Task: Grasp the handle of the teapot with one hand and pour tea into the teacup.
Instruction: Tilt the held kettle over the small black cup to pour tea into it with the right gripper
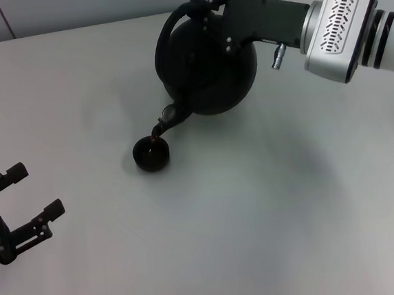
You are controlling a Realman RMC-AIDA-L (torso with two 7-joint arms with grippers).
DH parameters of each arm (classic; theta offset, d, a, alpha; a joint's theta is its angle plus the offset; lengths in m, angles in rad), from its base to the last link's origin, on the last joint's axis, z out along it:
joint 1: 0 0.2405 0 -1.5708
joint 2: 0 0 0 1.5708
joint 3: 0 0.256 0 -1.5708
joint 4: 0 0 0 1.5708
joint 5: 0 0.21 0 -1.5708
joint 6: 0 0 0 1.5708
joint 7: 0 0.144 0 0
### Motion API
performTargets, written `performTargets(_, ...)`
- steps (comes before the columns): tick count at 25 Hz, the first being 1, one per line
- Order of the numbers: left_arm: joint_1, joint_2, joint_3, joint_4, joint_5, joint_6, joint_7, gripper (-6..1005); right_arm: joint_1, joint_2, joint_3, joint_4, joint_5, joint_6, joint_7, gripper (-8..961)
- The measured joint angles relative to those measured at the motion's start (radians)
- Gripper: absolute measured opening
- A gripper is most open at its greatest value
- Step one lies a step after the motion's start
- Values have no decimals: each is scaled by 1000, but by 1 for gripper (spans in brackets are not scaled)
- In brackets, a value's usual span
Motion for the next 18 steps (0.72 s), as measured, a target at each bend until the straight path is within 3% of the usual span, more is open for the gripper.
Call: performTargets(18,-1,-1,0,-3,-14,0,-1,868,6,1,-3,5,0,1,-41,97)
